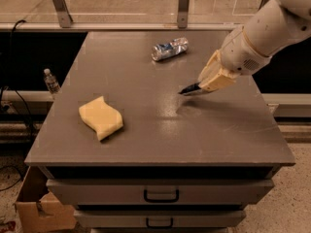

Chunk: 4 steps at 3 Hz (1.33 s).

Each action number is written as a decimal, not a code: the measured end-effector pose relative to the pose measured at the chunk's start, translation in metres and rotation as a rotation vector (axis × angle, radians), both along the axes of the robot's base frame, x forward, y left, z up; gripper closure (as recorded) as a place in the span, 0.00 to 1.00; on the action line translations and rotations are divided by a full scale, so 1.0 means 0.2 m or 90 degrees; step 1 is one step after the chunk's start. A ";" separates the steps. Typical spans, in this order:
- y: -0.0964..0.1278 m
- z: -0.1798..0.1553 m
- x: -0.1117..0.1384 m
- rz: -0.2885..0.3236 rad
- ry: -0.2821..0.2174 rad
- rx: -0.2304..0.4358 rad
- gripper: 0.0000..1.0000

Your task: Move rxbar blueberry near redbull can

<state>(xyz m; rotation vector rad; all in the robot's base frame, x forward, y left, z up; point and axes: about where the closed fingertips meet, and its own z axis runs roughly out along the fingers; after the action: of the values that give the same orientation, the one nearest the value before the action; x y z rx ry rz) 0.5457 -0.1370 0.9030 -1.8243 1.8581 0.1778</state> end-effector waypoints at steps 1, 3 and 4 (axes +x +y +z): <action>-0.04 0.04 0.21 0.018 -0.069 0.004 1.00; -0.15 0.03 0.64 0.030 -0.186 0.063 1.00; -0.20 -0.05 0.79 0.023 -0.195 0.108 1.00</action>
Offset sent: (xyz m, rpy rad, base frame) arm 0.1406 -0.0301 0.0285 0.1070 -0.3961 0.0694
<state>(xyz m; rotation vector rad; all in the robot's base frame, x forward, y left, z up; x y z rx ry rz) 0.7044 -0.1768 0.8930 -1.6651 1.5516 0.0611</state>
